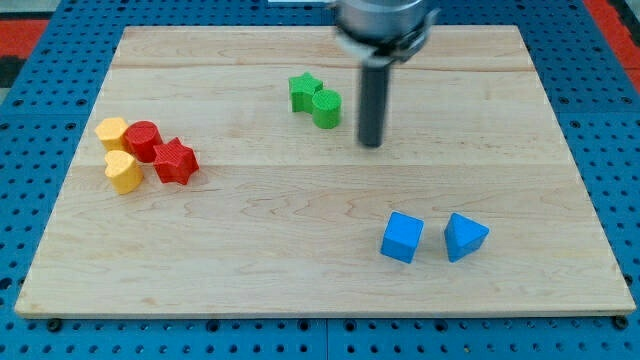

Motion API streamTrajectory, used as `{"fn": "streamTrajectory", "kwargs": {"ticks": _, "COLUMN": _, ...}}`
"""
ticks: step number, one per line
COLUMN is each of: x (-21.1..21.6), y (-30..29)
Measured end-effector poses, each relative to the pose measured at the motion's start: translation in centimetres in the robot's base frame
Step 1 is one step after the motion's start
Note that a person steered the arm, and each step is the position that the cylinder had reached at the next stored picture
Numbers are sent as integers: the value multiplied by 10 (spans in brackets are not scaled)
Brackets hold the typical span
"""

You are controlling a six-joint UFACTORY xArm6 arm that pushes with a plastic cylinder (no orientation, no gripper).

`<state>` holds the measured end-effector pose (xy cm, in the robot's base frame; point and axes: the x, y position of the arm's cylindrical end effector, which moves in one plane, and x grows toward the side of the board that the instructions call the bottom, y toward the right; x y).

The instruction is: Move the green star left to the green circle

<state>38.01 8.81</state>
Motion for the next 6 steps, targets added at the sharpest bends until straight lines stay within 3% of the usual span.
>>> {"fn": "streamTrajectory", "kwargs": {"ticks": 1, "x": -29, "y": -3}}
{"fn": "streamTrajectory", "kwargs": {"ticks": 2, "x": -93, "y": -27}}
{"fn": "streamTrajectory", "kwargs": {"ticks": 3, "x": -111, "y": -58}}
{"fn": "streamTrajectory", "kwargs": {"ticks": 4, "x": -70, "y": -109}}
{"fn": "streamTrajectory", "kwargs": {"ticks": 5, "x": -53, "y": -108}}
{"fn": "streamTrajectory", "kwargs": {"ticks": 6, "x": -70, "y": -121}}
